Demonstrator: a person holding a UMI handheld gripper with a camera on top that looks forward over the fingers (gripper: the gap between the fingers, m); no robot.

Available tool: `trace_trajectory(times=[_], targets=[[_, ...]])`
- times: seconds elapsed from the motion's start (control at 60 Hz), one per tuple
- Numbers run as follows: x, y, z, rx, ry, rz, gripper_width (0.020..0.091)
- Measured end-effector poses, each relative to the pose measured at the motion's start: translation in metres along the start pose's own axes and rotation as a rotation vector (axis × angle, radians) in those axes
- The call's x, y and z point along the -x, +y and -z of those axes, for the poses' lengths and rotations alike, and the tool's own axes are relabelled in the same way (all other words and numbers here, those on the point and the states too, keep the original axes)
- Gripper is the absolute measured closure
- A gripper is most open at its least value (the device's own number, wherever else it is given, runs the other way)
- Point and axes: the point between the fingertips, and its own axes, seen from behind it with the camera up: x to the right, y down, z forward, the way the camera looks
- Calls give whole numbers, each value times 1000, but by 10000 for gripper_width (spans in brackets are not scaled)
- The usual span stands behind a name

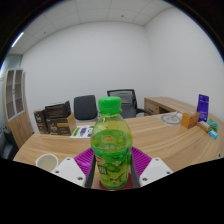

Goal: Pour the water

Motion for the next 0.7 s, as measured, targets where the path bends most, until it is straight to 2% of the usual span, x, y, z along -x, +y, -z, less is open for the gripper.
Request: trace_trajectory(times=[0.1, 0.233, 0.317, 0.583, 0.7], targets=[[2, 13, 5, 54, -4, 4, 488], [6, 28, 28, 120, -4, 24, 481], [12, 38, 56, 161, -2, 30, 411], [32, 28, 157, 228, 59, 50, 413], [44, 5, 189, 218, 75, 66, 415]])
